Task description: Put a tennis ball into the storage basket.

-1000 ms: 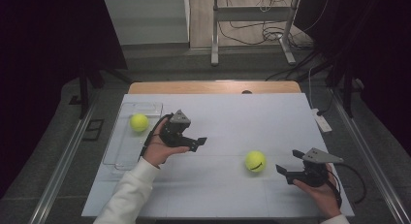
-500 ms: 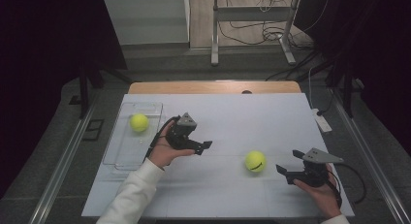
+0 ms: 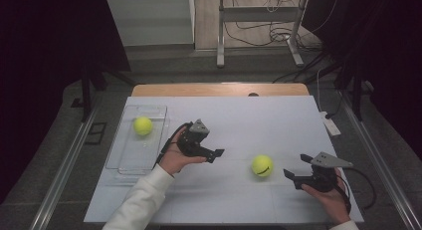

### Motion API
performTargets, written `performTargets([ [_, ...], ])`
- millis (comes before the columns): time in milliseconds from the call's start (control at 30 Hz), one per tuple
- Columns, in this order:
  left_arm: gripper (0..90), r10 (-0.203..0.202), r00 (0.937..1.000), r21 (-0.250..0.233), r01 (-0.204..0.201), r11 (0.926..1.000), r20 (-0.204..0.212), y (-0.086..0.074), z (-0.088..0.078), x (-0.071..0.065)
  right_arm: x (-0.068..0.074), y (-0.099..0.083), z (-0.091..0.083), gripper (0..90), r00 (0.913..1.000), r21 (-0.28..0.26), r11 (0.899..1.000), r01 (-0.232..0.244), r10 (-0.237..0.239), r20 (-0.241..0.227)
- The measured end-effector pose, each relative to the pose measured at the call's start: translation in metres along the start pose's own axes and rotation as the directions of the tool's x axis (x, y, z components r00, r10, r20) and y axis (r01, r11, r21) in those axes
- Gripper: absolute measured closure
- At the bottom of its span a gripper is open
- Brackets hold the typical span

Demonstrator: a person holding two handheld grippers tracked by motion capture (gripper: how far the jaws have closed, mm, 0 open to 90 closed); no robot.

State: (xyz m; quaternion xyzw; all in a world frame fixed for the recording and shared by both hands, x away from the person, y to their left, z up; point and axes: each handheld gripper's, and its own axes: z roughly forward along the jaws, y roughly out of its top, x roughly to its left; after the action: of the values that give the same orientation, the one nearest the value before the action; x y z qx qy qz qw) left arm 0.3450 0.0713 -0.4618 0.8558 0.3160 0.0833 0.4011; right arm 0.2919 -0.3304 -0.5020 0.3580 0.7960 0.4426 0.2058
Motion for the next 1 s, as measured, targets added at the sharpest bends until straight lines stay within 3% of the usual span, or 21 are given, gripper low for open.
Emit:
performTargets([
  [1000,12.4,-0.004,0.9987,-0.01,0.004,0.9999,0.052,0.007,0.021,-0.013,0.0,-0.001,0.0,12.5,1.0,0.003,1.0,-0.005,0.005,0.003],
])
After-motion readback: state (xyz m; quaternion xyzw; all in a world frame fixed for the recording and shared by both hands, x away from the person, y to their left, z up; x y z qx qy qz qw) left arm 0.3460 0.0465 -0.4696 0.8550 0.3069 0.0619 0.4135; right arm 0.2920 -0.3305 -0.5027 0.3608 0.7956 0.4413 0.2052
